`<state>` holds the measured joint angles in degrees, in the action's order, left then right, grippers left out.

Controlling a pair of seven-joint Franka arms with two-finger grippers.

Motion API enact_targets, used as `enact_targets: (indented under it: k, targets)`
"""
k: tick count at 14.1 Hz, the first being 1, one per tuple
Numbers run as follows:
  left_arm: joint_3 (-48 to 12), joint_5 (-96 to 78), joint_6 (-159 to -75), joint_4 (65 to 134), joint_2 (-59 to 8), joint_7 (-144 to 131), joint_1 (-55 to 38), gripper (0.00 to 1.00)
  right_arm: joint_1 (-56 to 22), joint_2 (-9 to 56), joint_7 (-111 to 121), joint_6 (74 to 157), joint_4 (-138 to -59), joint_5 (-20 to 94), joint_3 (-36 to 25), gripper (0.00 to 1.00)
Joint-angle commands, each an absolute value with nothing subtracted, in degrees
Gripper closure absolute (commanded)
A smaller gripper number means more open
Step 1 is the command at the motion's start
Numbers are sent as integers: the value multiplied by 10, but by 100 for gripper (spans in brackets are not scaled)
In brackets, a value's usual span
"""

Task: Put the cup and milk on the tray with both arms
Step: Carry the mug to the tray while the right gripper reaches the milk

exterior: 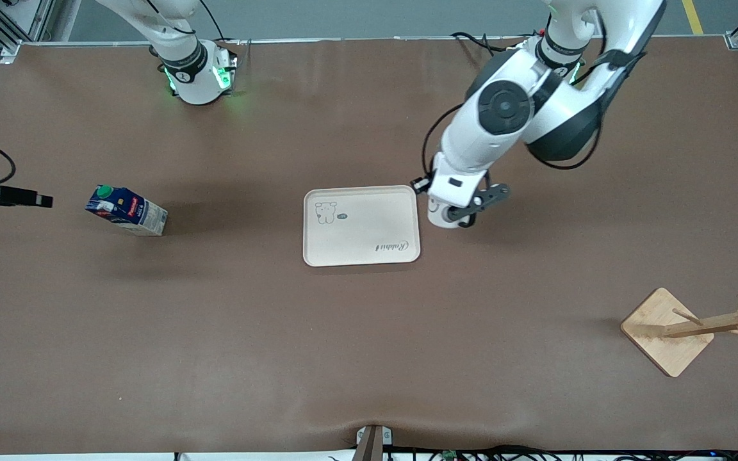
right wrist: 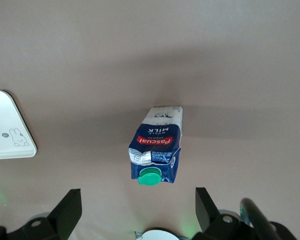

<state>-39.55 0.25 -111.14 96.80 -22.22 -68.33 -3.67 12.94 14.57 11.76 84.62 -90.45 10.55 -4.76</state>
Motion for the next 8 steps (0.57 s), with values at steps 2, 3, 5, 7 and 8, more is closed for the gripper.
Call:
enact_targets:
  k: [2,3,5,7,8]
  targets:
    - [-391,1,-1093,883,-354,-749,-109,100,129,134,122,876,-960,115,-40,0]
    - [-382,3,-1093,871,-380,-782,-121,100,128,128,122,882,-975,113,-40,0]
    - [-375,-5,-1093,855,-417,-790,-130,100,121,126,122,899,-1006,110,-40,0]
    - [-374,-10,-1093,855,-437,-788,-140,100,120,118,122,944,-1054,108,-40,0]
    - [-374,-23,-1095,855,-446,-788,-140,100,116,116,122,960,-1070,107,-40,0]
